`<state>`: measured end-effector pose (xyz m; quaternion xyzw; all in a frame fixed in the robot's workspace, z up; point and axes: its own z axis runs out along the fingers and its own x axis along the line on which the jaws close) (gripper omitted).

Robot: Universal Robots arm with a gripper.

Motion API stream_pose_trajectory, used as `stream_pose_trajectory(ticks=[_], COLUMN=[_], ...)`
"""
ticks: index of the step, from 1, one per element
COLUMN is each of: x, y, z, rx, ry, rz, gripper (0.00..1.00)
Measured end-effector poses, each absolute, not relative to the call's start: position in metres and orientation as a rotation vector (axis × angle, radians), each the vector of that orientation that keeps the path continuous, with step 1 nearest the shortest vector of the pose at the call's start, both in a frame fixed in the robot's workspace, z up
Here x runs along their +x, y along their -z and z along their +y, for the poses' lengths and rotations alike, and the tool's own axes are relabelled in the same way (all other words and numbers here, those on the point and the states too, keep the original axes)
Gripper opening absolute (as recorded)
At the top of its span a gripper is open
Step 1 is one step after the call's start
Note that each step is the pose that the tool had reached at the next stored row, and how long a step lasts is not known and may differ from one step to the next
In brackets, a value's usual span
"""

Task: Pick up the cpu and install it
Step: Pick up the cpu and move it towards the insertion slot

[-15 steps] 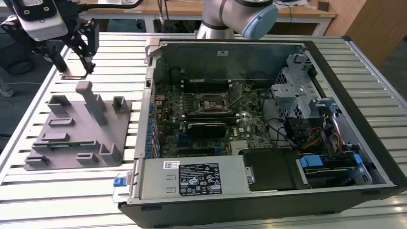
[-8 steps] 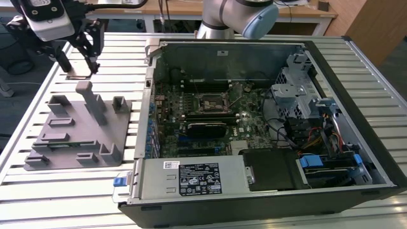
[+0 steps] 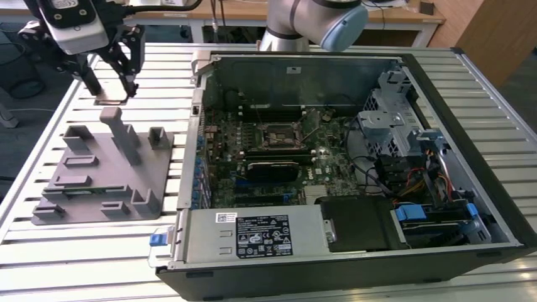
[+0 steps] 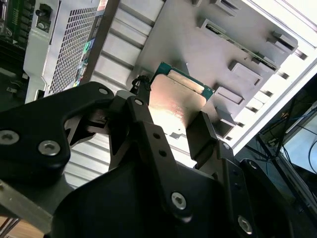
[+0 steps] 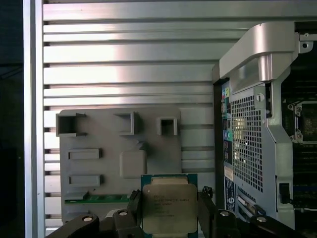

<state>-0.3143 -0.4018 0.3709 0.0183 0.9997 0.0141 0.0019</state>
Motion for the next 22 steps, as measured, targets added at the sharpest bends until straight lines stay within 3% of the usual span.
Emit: stream_pose_trajectory(ticks=[22], x=[-0.273], y=[-0.371], z=[-0.402], rx=[0.057], ry=[-0.044], rz=[3.137], gripper=[0.54])
